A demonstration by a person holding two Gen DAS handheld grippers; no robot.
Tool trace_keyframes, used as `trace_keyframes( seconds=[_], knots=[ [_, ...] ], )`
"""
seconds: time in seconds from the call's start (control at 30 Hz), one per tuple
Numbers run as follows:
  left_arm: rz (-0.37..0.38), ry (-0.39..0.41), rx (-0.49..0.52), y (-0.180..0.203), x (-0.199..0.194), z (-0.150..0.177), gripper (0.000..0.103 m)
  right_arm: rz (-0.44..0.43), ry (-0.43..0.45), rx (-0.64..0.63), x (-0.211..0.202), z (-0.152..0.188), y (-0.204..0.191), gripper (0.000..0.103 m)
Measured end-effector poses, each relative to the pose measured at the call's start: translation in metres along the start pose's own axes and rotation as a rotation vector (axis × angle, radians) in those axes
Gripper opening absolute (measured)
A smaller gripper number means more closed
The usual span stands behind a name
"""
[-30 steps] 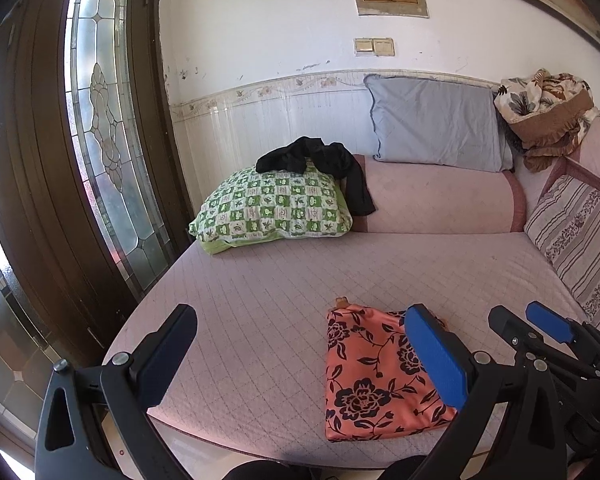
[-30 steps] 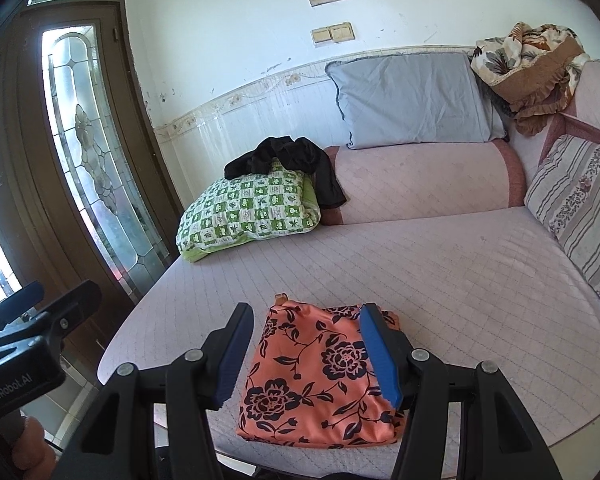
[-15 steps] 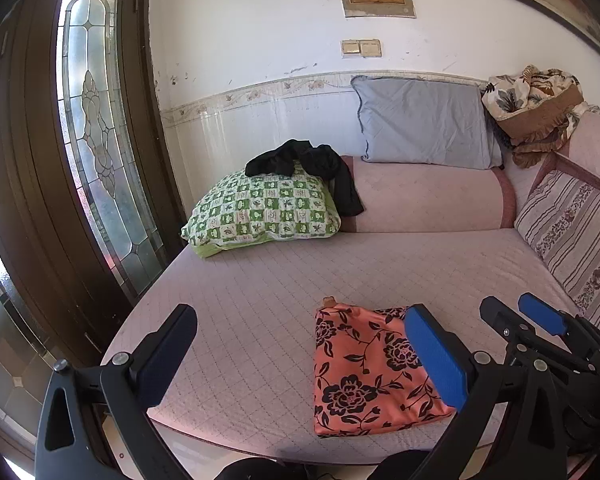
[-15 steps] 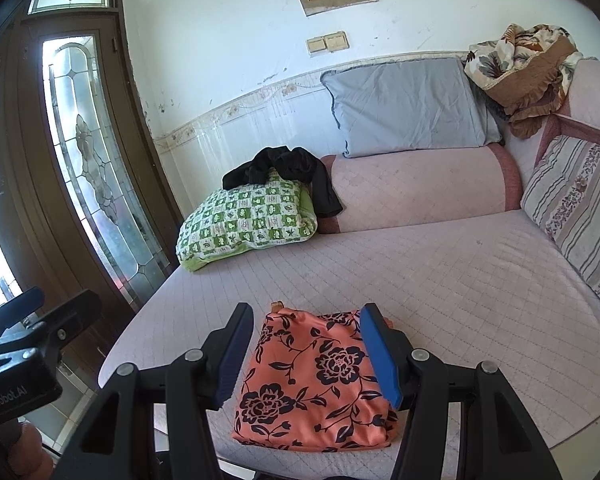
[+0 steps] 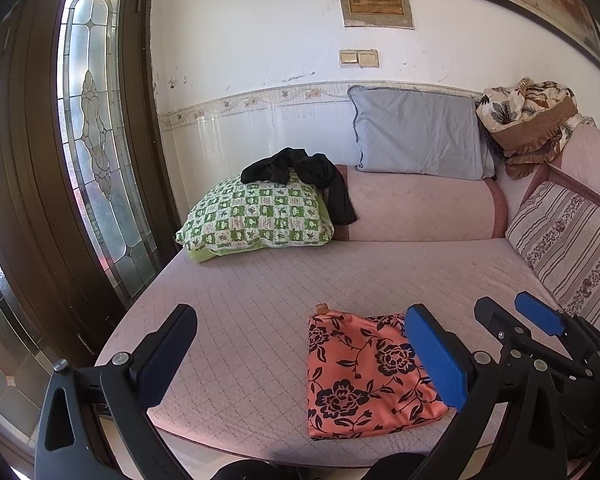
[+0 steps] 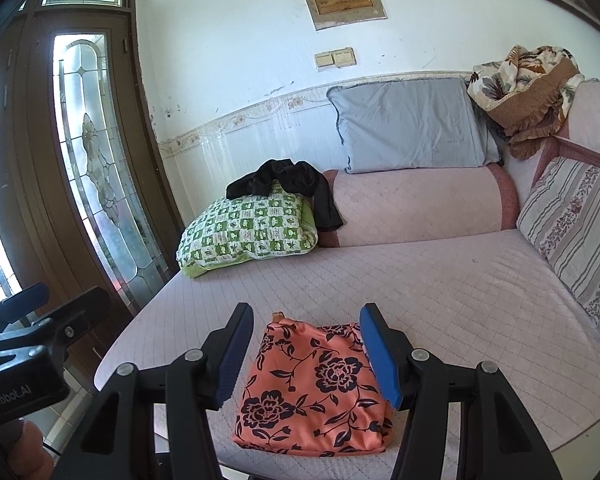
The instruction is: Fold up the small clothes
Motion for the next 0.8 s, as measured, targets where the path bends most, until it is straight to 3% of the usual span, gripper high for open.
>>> trace_keyframes(
  seconds=[0.53,0.8],
  knots=[
    [0.028,0.009,-0.017,0.002,0.006,-0.002,0.103,0.026,0.024,-0.028,-0.005,-0.008,-0.002,0.060],
    [0.033,-0.011,-0.016,0.003,0.015,0.004,0.103,0.037,-0.017,-0.017,0.008,0.004,0.006,0.060]
  ],
)
Point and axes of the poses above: each gripper's, at about its wrist camera, not at the fingertips, and x roughly the way its jaws point, y to its right, z to its underside, the point moved 6 cm from there along x, roughly the way its jaws point, and after that the axes turned 12 degrees about y, right-handed, at the moved point
